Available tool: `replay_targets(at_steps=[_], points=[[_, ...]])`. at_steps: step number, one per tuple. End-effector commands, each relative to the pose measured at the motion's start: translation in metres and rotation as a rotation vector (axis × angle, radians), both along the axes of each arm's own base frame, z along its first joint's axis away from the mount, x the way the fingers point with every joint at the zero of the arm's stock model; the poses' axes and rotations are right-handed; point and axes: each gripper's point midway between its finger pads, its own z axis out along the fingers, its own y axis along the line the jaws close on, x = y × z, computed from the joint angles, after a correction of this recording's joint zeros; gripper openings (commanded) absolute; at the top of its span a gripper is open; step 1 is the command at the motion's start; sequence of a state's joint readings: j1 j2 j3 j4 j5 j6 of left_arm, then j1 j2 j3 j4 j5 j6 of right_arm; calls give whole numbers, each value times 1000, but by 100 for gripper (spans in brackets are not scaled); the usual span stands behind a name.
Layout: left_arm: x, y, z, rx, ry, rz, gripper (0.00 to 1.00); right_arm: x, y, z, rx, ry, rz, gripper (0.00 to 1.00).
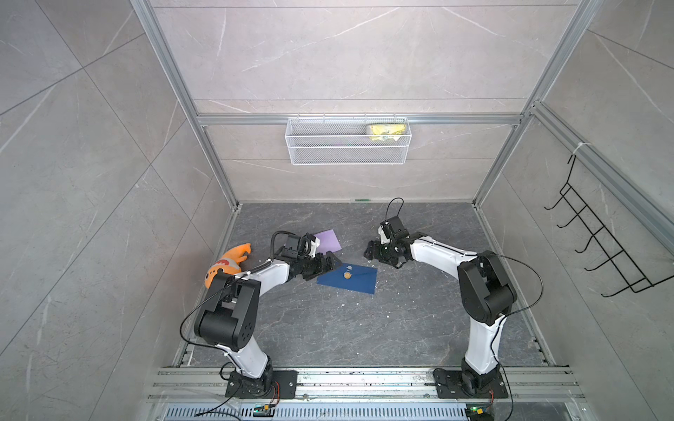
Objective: Open the envelope
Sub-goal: Adjust the envelope at the center of the board, then pick up the envelope from the center of the board.
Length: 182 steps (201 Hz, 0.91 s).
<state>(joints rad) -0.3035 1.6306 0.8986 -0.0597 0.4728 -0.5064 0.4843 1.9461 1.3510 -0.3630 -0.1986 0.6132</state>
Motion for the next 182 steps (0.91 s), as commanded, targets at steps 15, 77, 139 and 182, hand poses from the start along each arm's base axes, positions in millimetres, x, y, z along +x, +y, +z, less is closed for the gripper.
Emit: replay_targets(at_steps=[15,77,139,182], points=[[21,24,-3,188,-40,56,100,-52,-7,-25,-17,140,-81,73],[15,9,-42,136,97,-15,100,-76,14,-32,43,160,-97,72],[0,-16,-55,-56,190,-76,100,-60,6,-56,21,170,-136,72],[6,-29,-35,-189,160,-72,100,-53,-1,-60,15,163,-138,72]])
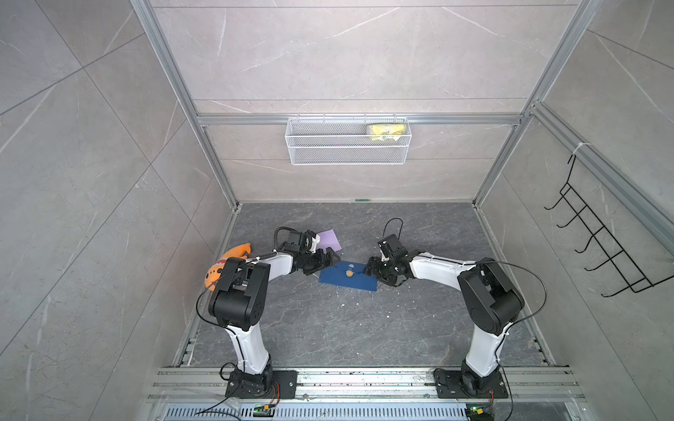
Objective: Open the envelope
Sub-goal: Pick up the envelope from the center of the board.
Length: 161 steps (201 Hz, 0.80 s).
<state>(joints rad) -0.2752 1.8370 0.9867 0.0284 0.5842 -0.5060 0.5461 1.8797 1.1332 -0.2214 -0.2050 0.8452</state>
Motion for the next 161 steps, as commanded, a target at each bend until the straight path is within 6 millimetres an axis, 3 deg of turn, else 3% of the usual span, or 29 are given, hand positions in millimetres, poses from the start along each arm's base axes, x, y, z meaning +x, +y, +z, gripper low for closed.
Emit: replay_targets(at_steps=[1,50,85,104,125,148,161], points=[[-20,-17,-4,-117,106,-33,100,-6,-8,-30,-59,57,-2,72],[-4,-31,40,-282,25,-8,100,-8,-8,-43,-62,74,4,72],[0,-33,56,-324,-24,4,99,-7,-10,-42,-69,68,-2,72],[-2,-32,57,-332,-51,7,81,-6,-10,-41,-67,68,-5,72],[-5,-28,52,-304,-56,13,51,-3,-12,-38,-64,64,-11,72],[-8,-24,51,-270,-58,8,42,-1,-10,-33,-59,56,-7,72],[-9,-23,54,-259,-68,2,30,1,-10,-31,-56,52,-7,72]])
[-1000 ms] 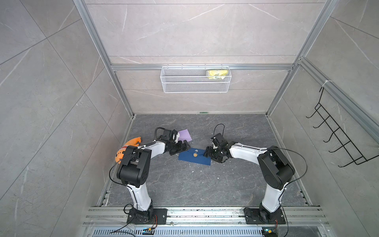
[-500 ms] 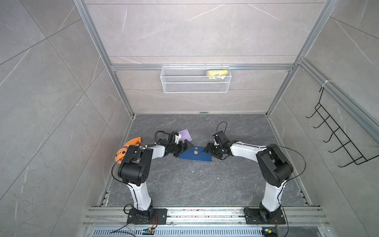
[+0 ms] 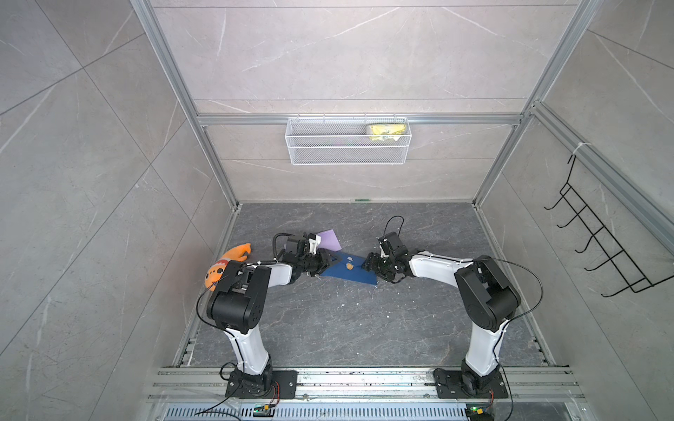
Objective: Open the envelope
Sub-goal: Pick up the envelope from the center of the board.
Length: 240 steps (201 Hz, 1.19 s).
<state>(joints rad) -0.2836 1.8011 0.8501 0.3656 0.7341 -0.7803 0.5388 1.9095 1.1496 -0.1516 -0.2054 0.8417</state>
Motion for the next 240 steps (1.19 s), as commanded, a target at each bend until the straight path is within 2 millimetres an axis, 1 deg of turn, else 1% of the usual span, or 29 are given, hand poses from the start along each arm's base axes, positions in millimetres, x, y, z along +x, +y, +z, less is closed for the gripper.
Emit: replay_targets(at_steps=[1,15,26,31,40,47,61,69,82,90,97,110,119,127,130,145,159,187,201,214,228,240], points=[[-1,-1,27,4,-86,-27,29,-16,-16,-32,-84,103,-3,72],[-2,0,31,20,-99,-33,12,-14,-16,-30,-86,96,0,72],[-3,1,32,35,-102,-37,5,-13,-16,-26,-85,91,4,72],[-4,1,33,40,-102,-43,3,-13,-17,-23,-86,85,5,72],[-5,1,35,48,-111,-51,3,-11,-19,-16,-90,71,8,72],[-6,2,38,56,-118,-55,5,-8,-23,-9,-100,58,9,72],[-8,3,42,78,-133,-69,14,-1,-33,9,-114,24,9,73],[-9,5,46,96,-147,-75,22,4,-40,20,-123,3,20,73],[-9,6,53,115,-170,-87,30,15,-47,43,-139,-42,45,73],[-9,6,57,125,-179,-93,35,23,-47,60,-141,-85,73,74],[-8,7,60,130,-184,-97,35,30,-45,74,-129,-124,100,74],[-7,5,65,129,-202,-104,34,38,-29,101,-74,-194,190,74],[-7,4,66,122,-205,-108,29,42,-19,116,-38,-224,246,75],[-6,3,67,115,-207,-113,21,44,-12,123,-22,-228,278,75],[-6,2,66,112,-206,-115,20,45,-12,125,-19,-229,283,75],[-6,0,63,100,-191,-122,7,49,-6,133,-6,-234,303,75],[-5,0,61,97,-181,-122,0,51,-2,138,16,-243,307,75],[-6,0,63,96,-187,-123,0,51,4,139,44,-241,329,75],[-7,0,65,100,-204,-130,0,51,7,144,51,-254,359,75],[-9,-3,69,89,-230,-160,0,49,17,151,92,-266,426,75],[-14,-8,75,67,-248,-218,0,44,32,161,163,-289,525,75],[-21,-10,77,63,-267,-269,0,42,39,163,193,-294,584,75]])
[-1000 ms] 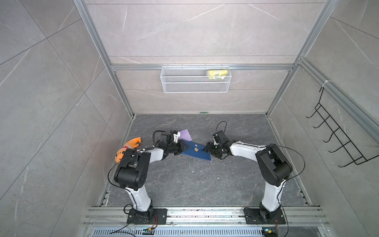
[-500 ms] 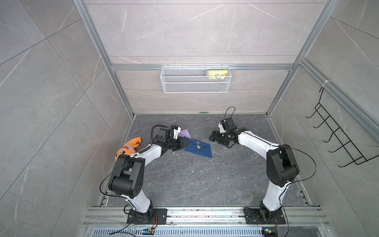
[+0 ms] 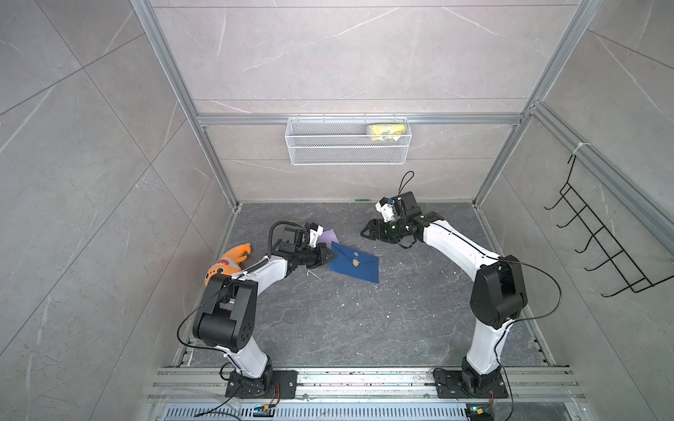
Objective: Open the envelope
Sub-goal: Pick up the envelope from the center of the board.
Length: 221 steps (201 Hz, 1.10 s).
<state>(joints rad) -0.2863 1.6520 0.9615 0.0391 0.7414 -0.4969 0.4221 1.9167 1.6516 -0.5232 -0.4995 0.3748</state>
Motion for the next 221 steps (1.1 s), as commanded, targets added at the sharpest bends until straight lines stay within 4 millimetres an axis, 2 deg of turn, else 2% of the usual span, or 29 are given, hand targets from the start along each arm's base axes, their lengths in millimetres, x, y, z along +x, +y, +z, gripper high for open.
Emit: replay_targets(at_steps=[1,44,66,94,138,198,221], points=[[-9,-11,26,-38,-91,-139,0,-11,23,14,78,-23,189,75],[-35,-18,55,-107,-233,-297,0,-19,43,10,192,18,363,76],[-39,-20,61,-131,-231,-341,0,-28,49,10,258,47,422,76],[-34,-19,66,-142,-244,-341,0,-39,49,7,290,60,453,76],[-19,-8,77,-181,-257,-315,0,-53,48,4,329,87,487,70],[-6,-12,69,-189,-236,-315,0,-47,45,-3,266,74,463,65],[2,-13,64,-187,-223,-313,0,-42,43,-13,213,67,436,61]])
